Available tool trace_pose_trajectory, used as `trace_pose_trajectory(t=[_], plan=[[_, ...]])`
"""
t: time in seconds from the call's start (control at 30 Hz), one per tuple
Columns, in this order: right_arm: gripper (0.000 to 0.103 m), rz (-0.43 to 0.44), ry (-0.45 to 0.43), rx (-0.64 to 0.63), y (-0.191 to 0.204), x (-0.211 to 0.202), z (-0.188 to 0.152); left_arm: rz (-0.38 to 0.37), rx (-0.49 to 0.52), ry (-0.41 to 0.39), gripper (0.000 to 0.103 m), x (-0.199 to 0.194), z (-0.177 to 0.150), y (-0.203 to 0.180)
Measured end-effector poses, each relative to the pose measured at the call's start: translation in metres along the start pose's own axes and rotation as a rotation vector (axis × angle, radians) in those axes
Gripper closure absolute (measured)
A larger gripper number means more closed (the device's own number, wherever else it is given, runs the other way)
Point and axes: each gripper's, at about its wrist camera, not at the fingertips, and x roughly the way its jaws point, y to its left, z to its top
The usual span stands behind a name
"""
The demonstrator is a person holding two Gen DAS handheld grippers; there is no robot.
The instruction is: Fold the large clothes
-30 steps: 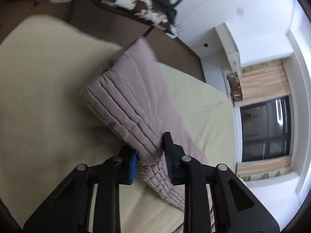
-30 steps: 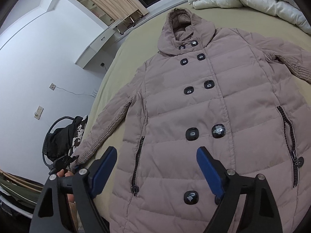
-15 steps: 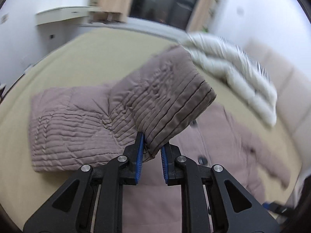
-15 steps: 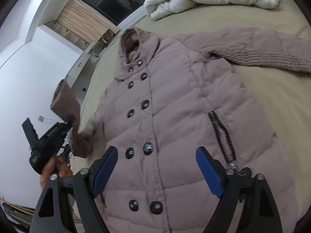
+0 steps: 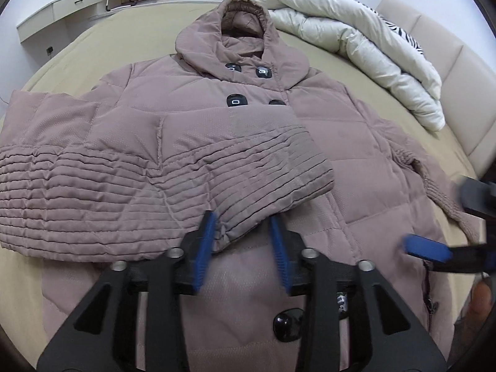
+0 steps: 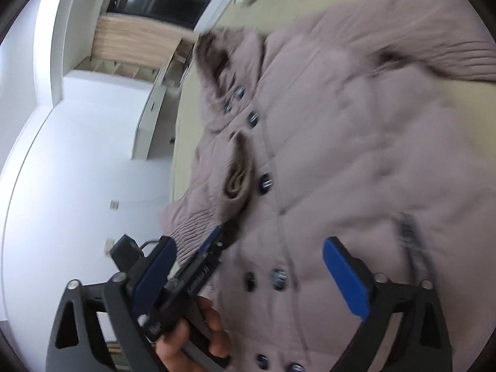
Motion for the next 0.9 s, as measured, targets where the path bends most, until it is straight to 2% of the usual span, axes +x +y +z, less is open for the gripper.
trace_pose_trajectory(t=[0.03, 0.07, 0.13, 0.27, 0.37, 0.43, 0.53, 0.6, 0.63, 0.7, 0.83, 0.9], plan=[[0.019, 0.015, 0.04, 0.02, 0.001, 0.018, 0.007, -0.014, -0.003, -0.013, 0.043, -0.004, 0.0, 0.003], [0.025, 0.009, 0.064, 0.048, 0.0, 0.033, 0.013, -0.021, 0.0, -0.032, 0.042, -0.023, -0.021, -0.02], [0.028, 0.01, 0.099, 0.081, 0.001, 0.058, 0.022, -0.03, 0.015, -0.042, 0.042, -0.028, -0.03, -0.03], [0.038, -0.006, 0.127, 0.101, 0.006, 0.088, 0.034, -0.053, 0.009, -0.043, 0.042, -0.032, -0.036, -0.017], [0.042, -0.018, 0.137, 0.112, 0.008, 0.1, 0.039, -0.07, 0.0, -0.056, 0.042, -0.044, -0.043, -0.005], [0.048, -0.043, 0.138, 0.11, 0.009, 0.105, 0.039, -0.089, -0.005, -0.068, 0.042, -0.054, -0.049, 0.002], [0.055, -0.072, 0.131, 0.106, 0.007, 0.109, 0.039, -0.113, -0.069, -0.082, 0.042, -0.072, -0.063, 0.02], [0.065, -0.094, 0.128, 0.095, 0.007, 0.11, 0.039, -0.13, -0.117, -0.099, 0.042, -0.086, -0.071, 0.036], [0.067, -0.108, 0.125, 0.081, 0.009, 0.108, 0.038, -0.122, -0.139, -0.109, 0.042, -0.093, -0.075, 0.044], [0.078, -0.148, 0.117, 0.029, 0.019, 0.103, 0.036, -0.103, -0.194, -0.13, 0.042, -0.107, -0.081, 0.064], [0.081, -0.252, 0.068, -0.182, 0.079, 0.086, 0.033, -0.087, -0.31, -0.159, 0.042, -0.12, -0.085, 0.097], [0.082, -0.257, 0.002, -0.286, 0.115, 0.066, 0.034, -0.073, -0.357, -0.168, 0.042, -0.124, -0.085, 0.108]])
